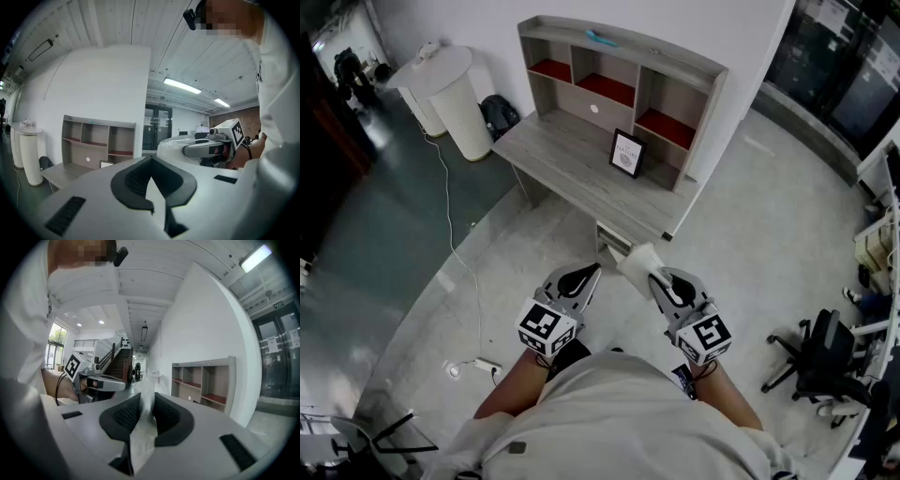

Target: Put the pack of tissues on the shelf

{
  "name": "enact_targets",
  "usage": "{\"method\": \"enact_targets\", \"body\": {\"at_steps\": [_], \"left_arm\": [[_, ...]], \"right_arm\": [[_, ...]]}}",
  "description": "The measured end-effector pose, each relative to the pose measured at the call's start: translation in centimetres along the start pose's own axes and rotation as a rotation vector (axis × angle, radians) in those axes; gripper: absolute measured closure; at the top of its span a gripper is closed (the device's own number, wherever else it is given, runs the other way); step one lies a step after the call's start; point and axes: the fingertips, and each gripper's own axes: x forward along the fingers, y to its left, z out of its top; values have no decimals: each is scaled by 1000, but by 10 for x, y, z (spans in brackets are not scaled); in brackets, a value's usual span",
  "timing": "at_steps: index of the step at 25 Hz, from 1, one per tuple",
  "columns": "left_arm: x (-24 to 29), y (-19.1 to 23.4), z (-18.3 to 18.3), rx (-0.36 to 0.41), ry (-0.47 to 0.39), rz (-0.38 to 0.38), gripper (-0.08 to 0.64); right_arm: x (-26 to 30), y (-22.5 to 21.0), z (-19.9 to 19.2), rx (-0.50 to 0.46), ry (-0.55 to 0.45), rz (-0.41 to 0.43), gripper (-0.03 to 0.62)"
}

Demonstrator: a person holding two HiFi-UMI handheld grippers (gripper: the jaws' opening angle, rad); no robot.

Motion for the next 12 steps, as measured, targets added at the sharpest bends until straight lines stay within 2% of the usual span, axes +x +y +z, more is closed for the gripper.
{"method": "enact_targets", "body": {"at_steps": [12], "left_arm": [[0, 28, 0, -10, 3, -6, 546]], "right_arm": [[32, -2, -1, 19, 26, -24, 509]]}}
